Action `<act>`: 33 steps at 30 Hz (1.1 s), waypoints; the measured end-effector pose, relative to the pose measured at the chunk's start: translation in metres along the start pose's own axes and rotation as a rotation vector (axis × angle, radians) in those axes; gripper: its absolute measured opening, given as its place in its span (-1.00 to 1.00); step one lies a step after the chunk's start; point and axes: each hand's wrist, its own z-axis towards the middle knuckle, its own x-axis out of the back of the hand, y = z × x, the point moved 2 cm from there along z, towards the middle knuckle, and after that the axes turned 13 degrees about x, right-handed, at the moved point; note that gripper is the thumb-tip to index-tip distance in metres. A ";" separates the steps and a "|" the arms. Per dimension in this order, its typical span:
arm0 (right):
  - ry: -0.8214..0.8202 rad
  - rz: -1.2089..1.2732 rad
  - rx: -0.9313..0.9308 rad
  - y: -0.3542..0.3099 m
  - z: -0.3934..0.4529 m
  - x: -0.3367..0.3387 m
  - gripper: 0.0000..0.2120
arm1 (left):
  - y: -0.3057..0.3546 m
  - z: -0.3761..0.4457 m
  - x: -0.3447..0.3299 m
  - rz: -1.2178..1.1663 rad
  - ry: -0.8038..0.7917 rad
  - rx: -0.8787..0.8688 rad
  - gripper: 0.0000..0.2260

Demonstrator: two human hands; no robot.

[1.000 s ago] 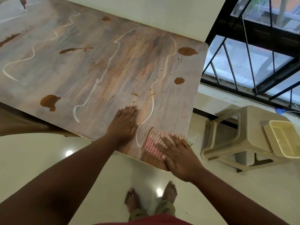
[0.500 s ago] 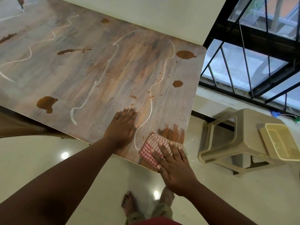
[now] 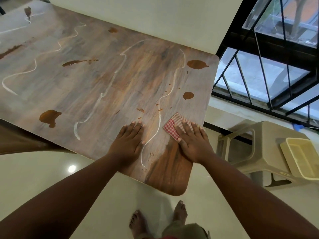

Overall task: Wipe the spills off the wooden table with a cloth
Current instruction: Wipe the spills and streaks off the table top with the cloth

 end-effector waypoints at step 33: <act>-0.116 0.032 0.513 -0.008 -0.039 -0.004 -0.46 | 0.010 0.001 0.017 -0.057 -0.047 0.097 -0.32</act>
